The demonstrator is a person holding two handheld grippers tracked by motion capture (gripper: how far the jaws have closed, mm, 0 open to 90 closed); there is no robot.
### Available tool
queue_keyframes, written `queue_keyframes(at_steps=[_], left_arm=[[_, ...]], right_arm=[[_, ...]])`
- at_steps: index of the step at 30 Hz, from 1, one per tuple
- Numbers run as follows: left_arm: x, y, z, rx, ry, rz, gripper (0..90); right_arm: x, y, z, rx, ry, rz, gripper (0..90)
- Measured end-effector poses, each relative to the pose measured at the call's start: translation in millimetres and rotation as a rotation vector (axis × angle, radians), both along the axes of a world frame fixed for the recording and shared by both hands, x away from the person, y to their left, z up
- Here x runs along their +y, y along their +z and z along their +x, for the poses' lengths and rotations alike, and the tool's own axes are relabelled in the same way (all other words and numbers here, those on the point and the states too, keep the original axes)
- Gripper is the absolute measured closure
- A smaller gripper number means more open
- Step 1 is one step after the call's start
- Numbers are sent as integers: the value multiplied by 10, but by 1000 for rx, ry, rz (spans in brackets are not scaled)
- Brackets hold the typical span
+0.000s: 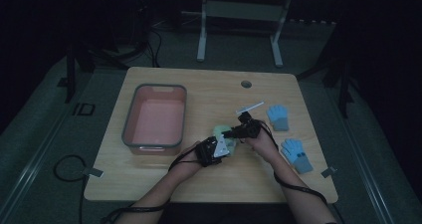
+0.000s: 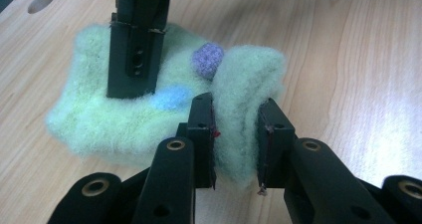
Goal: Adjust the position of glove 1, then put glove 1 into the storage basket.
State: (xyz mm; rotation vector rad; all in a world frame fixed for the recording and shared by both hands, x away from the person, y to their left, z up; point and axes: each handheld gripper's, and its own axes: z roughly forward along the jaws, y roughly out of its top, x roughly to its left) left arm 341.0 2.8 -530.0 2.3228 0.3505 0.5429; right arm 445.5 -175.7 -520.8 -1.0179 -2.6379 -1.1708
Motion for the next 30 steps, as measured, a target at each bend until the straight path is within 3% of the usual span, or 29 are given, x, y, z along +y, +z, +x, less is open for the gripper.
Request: queue_keyframes(at_steps=[14, 30], left_arm=[[65, 311, -32, -2, -7, 11, 738], [164, 545, -35, -12, -9, 69, 742]], right_arm=[[35, 293, -57, -39, 15, 35, 715], [167, 479, -48, -52, 39, 53, 717]])
